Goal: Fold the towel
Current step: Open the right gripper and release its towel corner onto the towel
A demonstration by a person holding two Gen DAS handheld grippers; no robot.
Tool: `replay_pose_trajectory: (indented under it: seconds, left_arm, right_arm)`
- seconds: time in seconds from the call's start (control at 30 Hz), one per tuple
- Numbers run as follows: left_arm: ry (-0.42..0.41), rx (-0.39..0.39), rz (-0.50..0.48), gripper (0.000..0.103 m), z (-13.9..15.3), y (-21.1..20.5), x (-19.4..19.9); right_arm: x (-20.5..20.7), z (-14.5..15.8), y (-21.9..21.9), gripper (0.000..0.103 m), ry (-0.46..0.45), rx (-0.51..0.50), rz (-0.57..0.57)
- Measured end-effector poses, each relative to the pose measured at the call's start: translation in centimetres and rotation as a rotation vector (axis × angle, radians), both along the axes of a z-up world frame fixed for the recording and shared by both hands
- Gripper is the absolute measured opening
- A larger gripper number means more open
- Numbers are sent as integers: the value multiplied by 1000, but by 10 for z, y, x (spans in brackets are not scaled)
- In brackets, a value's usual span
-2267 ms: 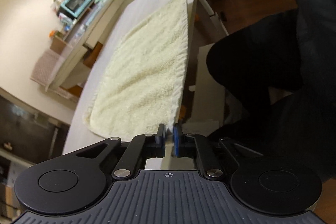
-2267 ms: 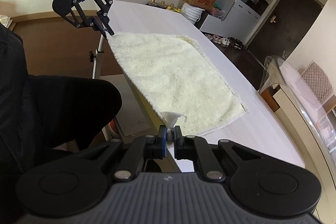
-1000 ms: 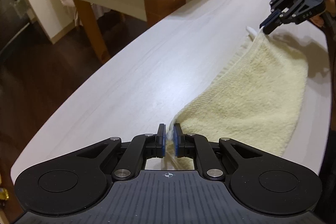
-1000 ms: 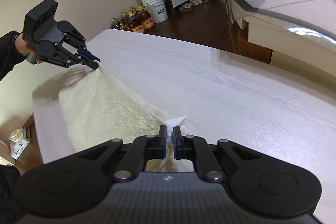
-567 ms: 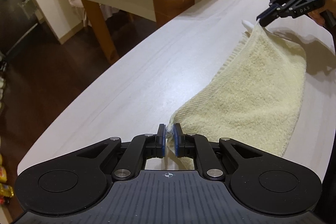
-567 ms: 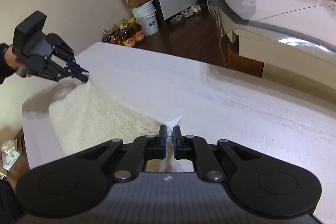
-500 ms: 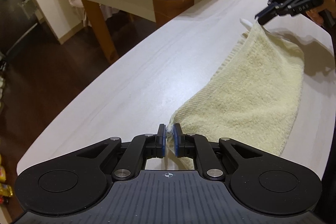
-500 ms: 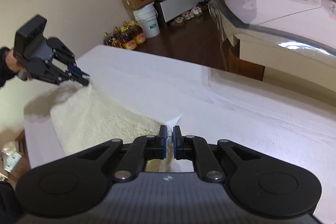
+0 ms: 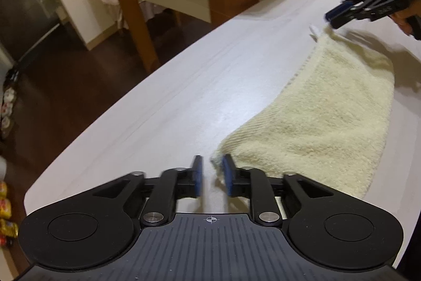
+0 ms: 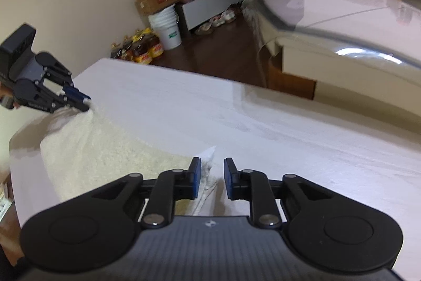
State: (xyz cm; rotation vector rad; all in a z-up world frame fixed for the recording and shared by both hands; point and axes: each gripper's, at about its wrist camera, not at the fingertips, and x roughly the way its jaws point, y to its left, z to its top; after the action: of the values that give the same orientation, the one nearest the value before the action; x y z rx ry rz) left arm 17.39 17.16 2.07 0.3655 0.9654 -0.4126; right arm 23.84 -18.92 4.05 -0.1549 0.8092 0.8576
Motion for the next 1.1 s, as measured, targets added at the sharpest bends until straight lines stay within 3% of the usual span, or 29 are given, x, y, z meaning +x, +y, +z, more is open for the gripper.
replay_pose_trajectory:
  seconds: [0.07,0.2,0.3,0.43,0.53,0.7,1.1]
  left_arm:
    - [1,-18,21,39,1,7,-2]
    - [-14,-41,66,46,5,23,-10]
    - [-35,-52,105,53,10,36,-16]
    - [-65,-61,139,57,17,48,-28]
    - [-87,-64,144,66,22,52,-37]
    - [-148,-77,161,93,33,58,-54]
    - [-188,-127,234,94,34,96,-82]
  right_arm:
    - [-9,11,-6,43,-25,25,-31]
    - [-44,29,0,43,-92,49,-24]
    - [-83,36,21,43,-144,39,43]
    - [-150,33,78,43,-227,-16,184]
    - [-195,18,128,43,-321,-100,272]
    - [-233,2,190,43,-426,-170,308]
    - [-244,-44,272,37,-598,-446,346]
